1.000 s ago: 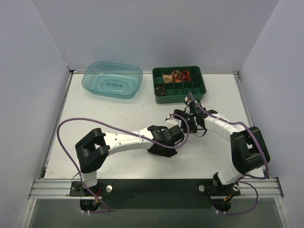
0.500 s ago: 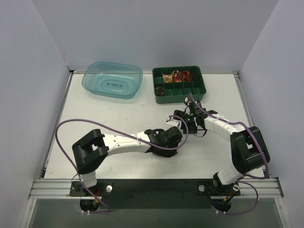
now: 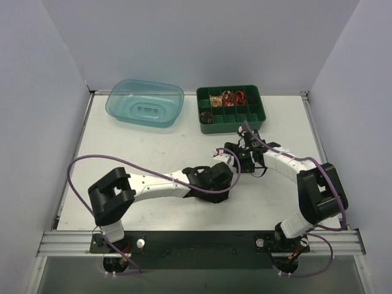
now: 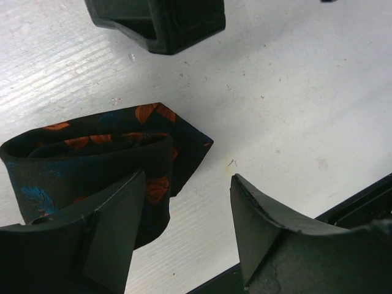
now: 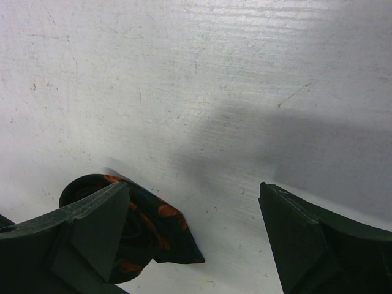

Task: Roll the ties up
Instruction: Roll the tie at the center of the board.

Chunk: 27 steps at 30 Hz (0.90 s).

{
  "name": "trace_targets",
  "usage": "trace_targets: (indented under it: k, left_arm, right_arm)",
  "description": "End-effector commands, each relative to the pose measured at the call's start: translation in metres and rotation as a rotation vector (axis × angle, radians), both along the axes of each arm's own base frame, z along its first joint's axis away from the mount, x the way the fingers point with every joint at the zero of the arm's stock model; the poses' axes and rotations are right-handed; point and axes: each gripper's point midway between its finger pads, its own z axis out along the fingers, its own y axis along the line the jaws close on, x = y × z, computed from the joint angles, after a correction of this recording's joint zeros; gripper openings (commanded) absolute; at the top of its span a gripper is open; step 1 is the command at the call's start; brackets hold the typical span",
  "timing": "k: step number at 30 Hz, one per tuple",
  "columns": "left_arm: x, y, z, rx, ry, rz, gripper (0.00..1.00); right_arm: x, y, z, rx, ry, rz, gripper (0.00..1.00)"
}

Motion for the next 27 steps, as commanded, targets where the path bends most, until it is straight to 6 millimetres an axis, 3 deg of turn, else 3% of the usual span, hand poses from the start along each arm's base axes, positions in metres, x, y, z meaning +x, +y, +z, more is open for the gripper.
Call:
trace_targets:
  k: [1, 10, 13, 14, 20, 27]
  left_arm:
    - [0.013, 0.013, 0.036, -0.018, -0.071, 0.030, 0.69]
    - [0.034, 0.042, 0.073, -0.073, -0.136, 0.073, 0.74]
    - [0.038, 0.060, 0.073, -0.086, -0.119, 0.088, 0.76]
    - [0.043, 0.073, 0.064, -0.076, -0.103, 0.108, 0.77]
    - [0.045, 0.099, 0.045, -0.174, 0.017, 0.103, 0.81]
    - [0.044, 0.097, 0.042, -0.463, 0.120, 0.065, 0.90]
  right_arm:
    - [-0.004, -0.004, 0.010, -0.006, -0.001, -0.006, 0.90]
    - [-0.011, 0.001, 0.023, 0.026, -0.016, 0.018, 0.90]
    - [-0.018, 0.003, 0.026, 0.030, -0.014, 0.040, 0.90]
    - [-0.019, 0.003, 0.028, 0.031, -0.017, 0.045, 0.90]
    - [-0.042, 0.011, 0.026, 0.055, 0.028, 0.092, 0.90]
    - [-0.069, 0.025, 0.030, 0.166, 0.056, 0.153, 0.90]
